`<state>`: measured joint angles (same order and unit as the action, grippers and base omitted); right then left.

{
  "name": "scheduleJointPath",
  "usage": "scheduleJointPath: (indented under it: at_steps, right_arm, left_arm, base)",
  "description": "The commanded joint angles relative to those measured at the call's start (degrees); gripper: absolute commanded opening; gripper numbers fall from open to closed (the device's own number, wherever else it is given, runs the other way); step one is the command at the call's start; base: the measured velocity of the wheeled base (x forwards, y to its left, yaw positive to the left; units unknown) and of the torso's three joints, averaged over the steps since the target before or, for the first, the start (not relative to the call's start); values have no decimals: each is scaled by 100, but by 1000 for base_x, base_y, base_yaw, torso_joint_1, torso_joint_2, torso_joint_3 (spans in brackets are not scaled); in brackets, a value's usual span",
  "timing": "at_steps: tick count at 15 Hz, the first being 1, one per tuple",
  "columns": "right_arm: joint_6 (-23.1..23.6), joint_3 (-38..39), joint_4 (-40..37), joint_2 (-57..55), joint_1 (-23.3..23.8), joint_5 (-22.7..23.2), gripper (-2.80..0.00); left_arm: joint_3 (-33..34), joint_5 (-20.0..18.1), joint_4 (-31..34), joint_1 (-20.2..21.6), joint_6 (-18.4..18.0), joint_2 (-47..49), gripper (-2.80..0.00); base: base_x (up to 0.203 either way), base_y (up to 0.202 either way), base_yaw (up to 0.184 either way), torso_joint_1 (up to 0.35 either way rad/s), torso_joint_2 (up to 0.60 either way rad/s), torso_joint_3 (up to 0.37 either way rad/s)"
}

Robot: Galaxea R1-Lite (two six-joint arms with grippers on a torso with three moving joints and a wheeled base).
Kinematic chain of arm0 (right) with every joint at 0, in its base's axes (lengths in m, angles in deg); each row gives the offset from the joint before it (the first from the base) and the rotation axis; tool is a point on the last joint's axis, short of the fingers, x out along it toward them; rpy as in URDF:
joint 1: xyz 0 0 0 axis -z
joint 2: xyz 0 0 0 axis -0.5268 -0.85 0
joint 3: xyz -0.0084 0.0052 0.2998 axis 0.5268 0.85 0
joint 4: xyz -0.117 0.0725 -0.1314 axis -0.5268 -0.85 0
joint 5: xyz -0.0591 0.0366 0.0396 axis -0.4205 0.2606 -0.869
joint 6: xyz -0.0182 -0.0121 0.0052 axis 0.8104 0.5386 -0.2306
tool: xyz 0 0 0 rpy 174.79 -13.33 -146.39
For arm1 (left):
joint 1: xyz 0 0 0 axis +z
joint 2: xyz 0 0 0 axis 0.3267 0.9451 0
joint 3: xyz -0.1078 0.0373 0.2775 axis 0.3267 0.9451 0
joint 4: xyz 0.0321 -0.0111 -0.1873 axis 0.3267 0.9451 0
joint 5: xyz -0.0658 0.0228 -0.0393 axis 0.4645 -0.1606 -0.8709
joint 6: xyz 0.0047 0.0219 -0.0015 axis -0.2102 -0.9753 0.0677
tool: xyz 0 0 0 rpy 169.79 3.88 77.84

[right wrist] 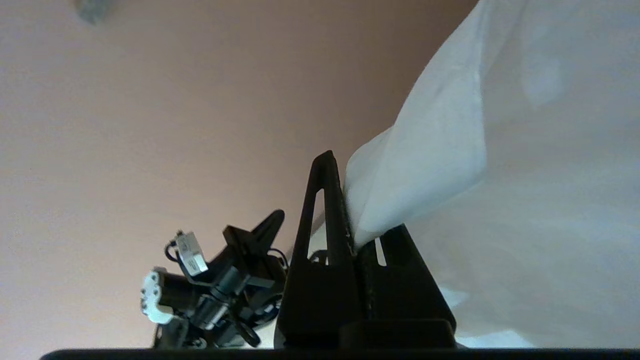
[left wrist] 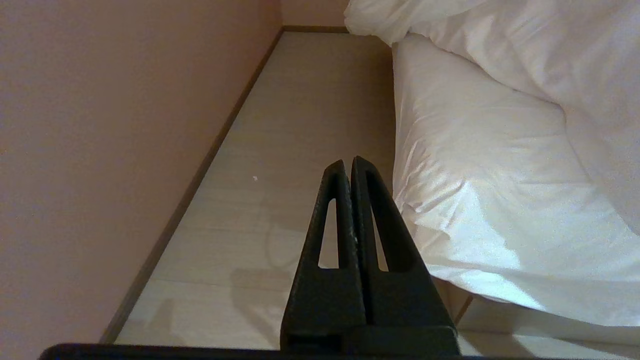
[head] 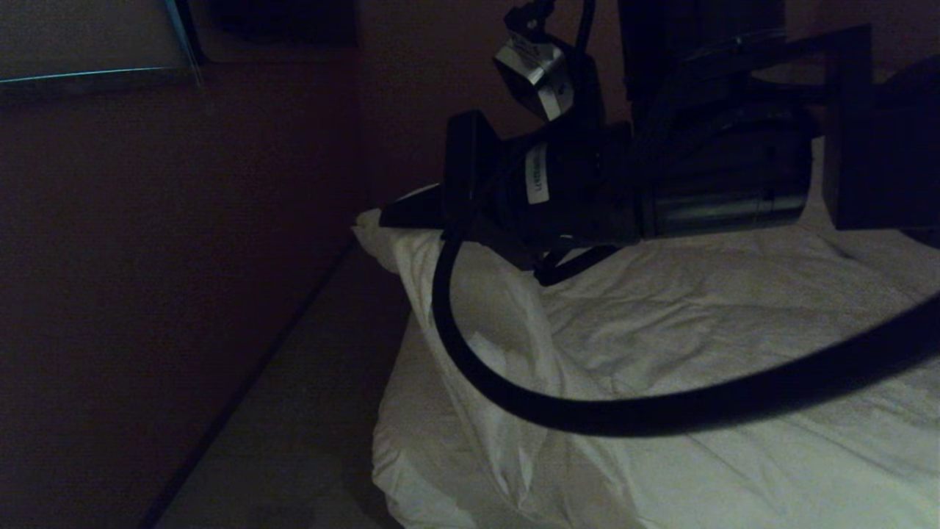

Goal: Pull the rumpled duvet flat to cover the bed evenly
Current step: Flatten the corners of the folded blanket

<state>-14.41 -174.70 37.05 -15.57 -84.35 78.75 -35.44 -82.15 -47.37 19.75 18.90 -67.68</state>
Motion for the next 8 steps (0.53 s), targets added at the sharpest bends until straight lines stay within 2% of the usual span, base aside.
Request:
scheduleJointPath:
  at_steps: [1,8]
  right_arm:
    - [203,-6,-32,-122,-140,-87,-280]
    - [469,18,-44,-373,-344,-298,-280]
  left_arm:
    - [0,-1,-1,2,1,2,-280]
    - [0,-1,-1,2,1,2,-280]
  base:
    - [0,0,0,0,0,0]
    - [0,0,0,0,0,0]
